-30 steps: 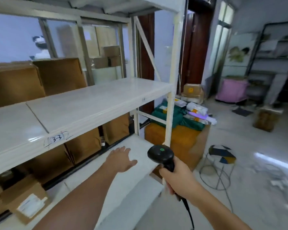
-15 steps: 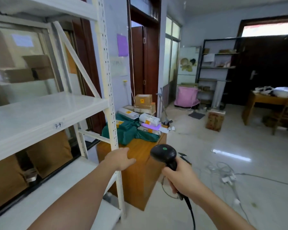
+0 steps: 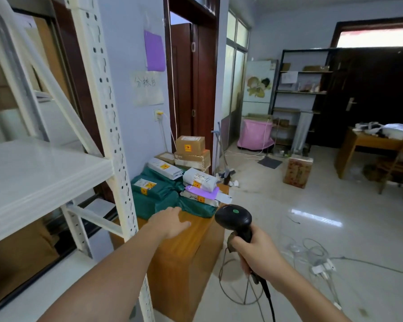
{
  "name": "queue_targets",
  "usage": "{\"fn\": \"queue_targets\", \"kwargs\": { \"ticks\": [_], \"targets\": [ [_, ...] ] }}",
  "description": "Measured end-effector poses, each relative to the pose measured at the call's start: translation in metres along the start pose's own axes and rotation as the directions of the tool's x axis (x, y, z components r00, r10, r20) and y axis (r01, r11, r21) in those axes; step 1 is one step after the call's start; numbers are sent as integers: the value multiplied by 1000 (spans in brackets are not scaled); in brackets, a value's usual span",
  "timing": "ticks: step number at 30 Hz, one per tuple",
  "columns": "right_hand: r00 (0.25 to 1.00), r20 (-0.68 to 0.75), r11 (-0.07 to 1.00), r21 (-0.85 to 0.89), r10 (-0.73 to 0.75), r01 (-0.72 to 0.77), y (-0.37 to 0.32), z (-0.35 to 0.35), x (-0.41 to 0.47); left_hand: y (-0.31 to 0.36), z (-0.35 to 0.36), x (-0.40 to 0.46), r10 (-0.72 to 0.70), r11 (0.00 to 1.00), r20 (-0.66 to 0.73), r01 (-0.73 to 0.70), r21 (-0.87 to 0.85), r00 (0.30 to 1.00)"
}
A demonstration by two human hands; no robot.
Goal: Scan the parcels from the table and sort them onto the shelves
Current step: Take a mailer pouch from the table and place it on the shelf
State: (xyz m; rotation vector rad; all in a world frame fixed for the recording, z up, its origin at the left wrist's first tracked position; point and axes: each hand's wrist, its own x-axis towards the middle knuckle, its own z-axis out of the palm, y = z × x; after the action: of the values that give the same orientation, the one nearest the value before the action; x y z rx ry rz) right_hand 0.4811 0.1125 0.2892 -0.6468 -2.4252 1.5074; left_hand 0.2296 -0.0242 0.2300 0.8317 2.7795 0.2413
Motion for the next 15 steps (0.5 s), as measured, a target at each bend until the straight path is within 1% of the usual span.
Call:
{"fn": "queue_targets", "kwargs": {
  "ticks": [2,4,6,12,15],
  "targets": [
    [1000,-23,1000,-13,-8,7,4,2,34,-4,-3,34,14,999,19,-15,46,1000],
    [999,-32,999,-16,-31,31,7,5,65,-6,-6,66,19,998,33,-21,52,999],
    [999,-22,999,6,-33,33,9,7,94,-6,-9,96,21,999,54,-23,49,998],
    [999,14,999,1,-46,46,15,4,195,-8,-15,188,-4,999,77,0,46,997],
    [996,66,998,-19,-64,65,20,-1,248,-11,-14,231,-40,999,74,38,33,996]
  ]
}}
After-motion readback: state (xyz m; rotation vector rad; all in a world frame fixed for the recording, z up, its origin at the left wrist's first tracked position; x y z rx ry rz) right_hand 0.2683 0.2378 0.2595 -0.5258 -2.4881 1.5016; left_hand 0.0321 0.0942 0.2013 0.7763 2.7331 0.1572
